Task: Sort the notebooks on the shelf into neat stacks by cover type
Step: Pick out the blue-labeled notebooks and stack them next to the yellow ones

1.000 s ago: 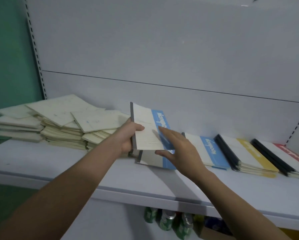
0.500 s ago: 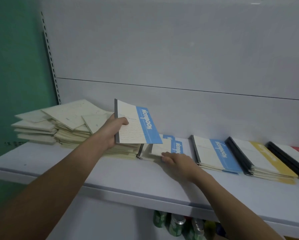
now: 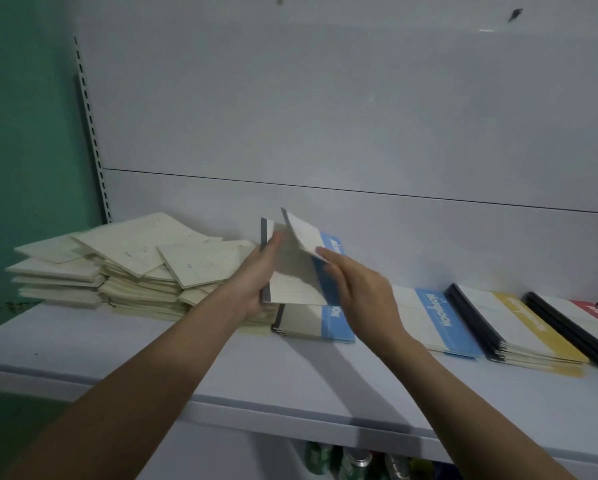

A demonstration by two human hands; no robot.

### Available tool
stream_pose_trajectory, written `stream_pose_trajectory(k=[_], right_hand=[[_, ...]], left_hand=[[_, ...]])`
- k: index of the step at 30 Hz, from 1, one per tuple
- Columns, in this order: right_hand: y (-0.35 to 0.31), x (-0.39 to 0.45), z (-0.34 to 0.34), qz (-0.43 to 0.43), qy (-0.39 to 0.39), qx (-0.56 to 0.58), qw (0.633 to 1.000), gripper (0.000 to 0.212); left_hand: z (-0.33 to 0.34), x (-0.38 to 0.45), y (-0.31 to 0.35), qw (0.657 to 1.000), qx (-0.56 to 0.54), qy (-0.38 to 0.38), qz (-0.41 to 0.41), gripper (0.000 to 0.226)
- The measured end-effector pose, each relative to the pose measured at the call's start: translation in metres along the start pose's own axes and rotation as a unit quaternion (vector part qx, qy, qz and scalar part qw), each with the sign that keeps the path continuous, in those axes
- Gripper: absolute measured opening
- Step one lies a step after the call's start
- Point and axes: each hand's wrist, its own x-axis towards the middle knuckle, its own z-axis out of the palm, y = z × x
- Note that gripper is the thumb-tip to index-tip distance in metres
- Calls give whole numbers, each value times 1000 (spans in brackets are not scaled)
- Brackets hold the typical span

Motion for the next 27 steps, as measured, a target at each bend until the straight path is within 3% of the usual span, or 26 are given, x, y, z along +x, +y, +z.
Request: stream_pose_trajectory(k=[3,6,8,11,12,13,16,18,20,27], right_hand=[[0,-11,7,-48,-92,-21,994,39],[4,-13,6,-23,-152,31,988,47],[10,-15,8,66,-107,90,988,43],[23,-18,19,184,60,120,974,45],[27,-19,23,212,65,108,969,42],[30,-20,29,232,29,91,968,38],[37,-24,50,216,-199,15,956,33],[31,-24,61,167,-301,-47,938,59],[25,-21,71,137,-346,-98,923,71],[24,-4,62,131,-417,-150,887,41]], left_hand=[[2,7,0,999,-38,-39,-2,45],[-7,12,-5,999,-36,-7,36,35],[-15,14,-4,999,-19,9,43,39],[-28,14,4,999,-19,14,39,38],[-33,15,6,999,-20,18,40,38],[-38,16,8,999,-17,24,43,38],[-49,16,13,998,-18,38,46,41],[-56,15,17,998,-23,45,49,41],[-61,12,22,997,-21,48,51,42],[-86,7,31,996,-9,57,63,38]])
